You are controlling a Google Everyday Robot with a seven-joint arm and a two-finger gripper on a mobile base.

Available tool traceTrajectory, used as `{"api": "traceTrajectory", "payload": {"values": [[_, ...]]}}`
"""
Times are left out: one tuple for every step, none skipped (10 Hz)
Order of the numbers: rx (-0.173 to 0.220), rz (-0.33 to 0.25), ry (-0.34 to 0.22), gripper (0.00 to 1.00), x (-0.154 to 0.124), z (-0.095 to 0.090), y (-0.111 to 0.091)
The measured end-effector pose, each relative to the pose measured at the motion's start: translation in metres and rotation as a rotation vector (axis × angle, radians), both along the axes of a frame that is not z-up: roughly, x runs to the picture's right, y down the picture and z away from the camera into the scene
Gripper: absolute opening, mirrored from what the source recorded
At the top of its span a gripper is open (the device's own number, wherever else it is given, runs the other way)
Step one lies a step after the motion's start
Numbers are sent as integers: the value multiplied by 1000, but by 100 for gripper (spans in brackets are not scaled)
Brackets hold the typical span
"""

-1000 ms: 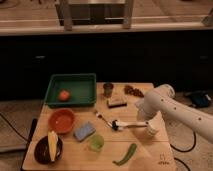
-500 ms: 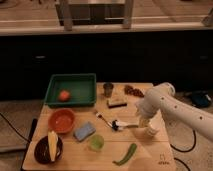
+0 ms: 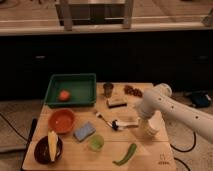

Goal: Place brush in plastic cup

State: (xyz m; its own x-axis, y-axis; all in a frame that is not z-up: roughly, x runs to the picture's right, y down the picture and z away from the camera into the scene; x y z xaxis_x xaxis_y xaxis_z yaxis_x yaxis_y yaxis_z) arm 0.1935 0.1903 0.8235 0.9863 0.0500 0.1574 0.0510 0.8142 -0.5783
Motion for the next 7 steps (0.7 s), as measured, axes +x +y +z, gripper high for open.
{"api": "traceTrajectory", "payload": {"values": [[-6, -5, 6, 80, -3, 8, 5], [-13, -7, 10, 80, -5, 13, 8], [-19, -10, 15, 80, -6, 18, 11], [-25, -12, 18, 75, -8, 22, 14], [-30, -15, 22, 66, -8, 26, 17], [-40, -17, 26, 57, -8, 29, 20], [-42, -19, 31, 45, -7, 31, 22]]}}
